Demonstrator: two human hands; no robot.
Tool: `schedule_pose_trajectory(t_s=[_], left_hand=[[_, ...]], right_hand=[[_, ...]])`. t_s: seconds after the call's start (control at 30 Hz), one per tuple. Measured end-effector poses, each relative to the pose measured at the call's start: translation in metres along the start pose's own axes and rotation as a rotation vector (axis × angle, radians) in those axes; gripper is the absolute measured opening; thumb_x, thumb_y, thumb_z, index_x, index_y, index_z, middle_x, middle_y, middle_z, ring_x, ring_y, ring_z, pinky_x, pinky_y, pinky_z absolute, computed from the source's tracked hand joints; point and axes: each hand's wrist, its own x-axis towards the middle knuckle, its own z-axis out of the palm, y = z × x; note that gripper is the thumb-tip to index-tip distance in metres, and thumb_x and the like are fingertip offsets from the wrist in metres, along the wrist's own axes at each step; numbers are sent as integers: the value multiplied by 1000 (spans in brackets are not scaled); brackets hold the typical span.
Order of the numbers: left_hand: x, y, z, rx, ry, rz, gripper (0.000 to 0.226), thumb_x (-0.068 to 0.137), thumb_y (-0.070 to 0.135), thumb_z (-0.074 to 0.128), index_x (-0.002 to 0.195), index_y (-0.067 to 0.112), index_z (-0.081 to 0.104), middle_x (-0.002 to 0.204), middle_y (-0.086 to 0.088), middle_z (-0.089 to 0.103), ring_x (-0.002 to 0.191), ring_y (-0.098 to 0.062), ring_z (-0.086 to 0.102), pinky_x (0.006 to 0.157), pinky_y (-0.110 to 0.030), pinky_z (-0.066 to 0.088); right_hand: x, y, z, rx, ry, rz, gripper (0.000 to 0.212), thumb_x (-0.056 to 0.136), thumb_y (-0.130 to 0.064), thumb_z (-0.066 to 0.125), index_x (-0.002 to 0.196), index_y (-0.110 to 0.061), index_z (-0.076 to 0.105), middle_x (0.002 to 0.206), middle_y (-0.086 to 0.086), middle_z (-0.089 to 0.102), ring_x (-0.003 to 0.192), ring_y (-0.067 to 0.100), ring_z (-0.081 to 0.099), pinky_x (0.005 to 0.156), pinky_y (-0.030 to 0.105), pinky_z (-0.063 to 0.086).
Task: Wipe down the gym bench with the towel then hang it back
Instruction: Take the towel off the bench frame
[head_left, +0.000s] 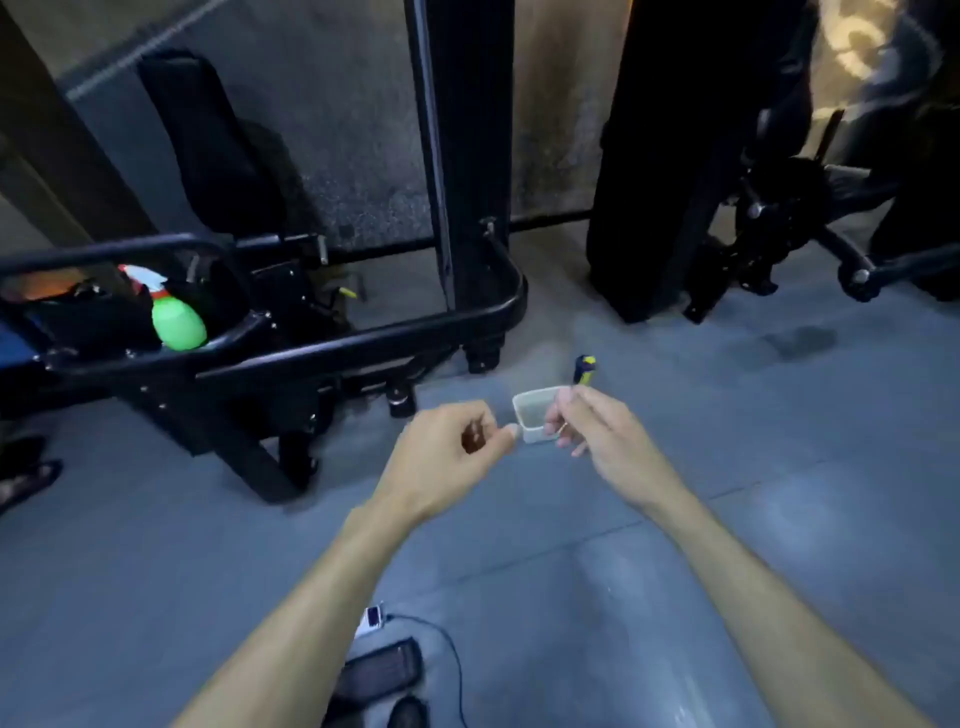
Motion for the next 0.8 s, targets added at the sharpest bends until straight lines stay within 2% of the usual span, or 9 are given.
schedule_pose_trajectory(t_s=[0.1,0.13,0.23,0.3,0.37,0.43,0.53,0.6,0.8], left_hand=[[-54,-56,19,46,-35,-93,21,95,43,60,80,29,61,77,14,63,79,-6,58,76,-31,48],[-79,-74,24,23,-69,-159,16,96,41,60,86,29,64,84,16,65,85,-4,59,81,-29,47],[-153,-118,28,47,-68,-316,17,98,43,58,106,31,68,106,19,68,102,-1,59,90,-27,47],[-203,-139,26,118,-54,-430,26,98,44,57,119,31,67,119,17,68,111,-9,60,96,-30,47],[-255,-154,20,180,-53,-542,37,98,47,55,128,28,65,126,11,67,117,-17,59,101,-35,46],[-310,-161,10,187,-32,-673,48,96,54,48,132,25,63,129,7,67,119,-20,60,103,-36,45],[-400,-162,-2,161,76,-868,63,91,65,35,131,25,63,131,7,66,121,-20,60,103,-33,44],[-464,-158,-6,158,161,-996,59,92,65,36,130,28,63,129,9,67,120,-19,60,102,-31,44],[-651,-124,-1,125,340,-1231,44,98,56,47,130,29,62,129,10,66,122,-17,58,104,-32,43]], right_hand=[[-3,41,46,-150,-126,32,37,106,-41,50,96,-9,65,100,13,72,93,25,67,84,40,51],[-8,55,64,-179,-205,64,33,105,-41,51,96,-14,65,99,6,73,94,21,67,88,37,50],[-24,83,120,-250,-379,37,23,105,-42,52,90,-28,63,81,-28,66,78,-9,59,75,10,42],[-36,98,158,-279,-503,11,18,105,-42,52,93,-32,62,81,-31,64,79,-15,56,77,6,39],[-51,111,192,-314,-624,-31,14,104,-43,52,102,-34,64,95,-26,66,90,-14,57,86,11,40],[-69,121,226,-363,-737,-78,20,104,-45,51,111,-33,66,109,-18,65,105,-3,59,94,20,41],[-108,129,276,-449,-904,-147,27,102,-54,47,114,-37,63,116,-15,64,107,4,59,94,25,42],[-141,130,307,-492,-999,-190,41,99,-60,43,123,-33,63,121,-15,63,106,4,57,99,27,42],[-288,114,391,-541,-1228,-328,52,102,-58,41,139,-25,58,140,-11,57,131,10,50,110,27,36]])
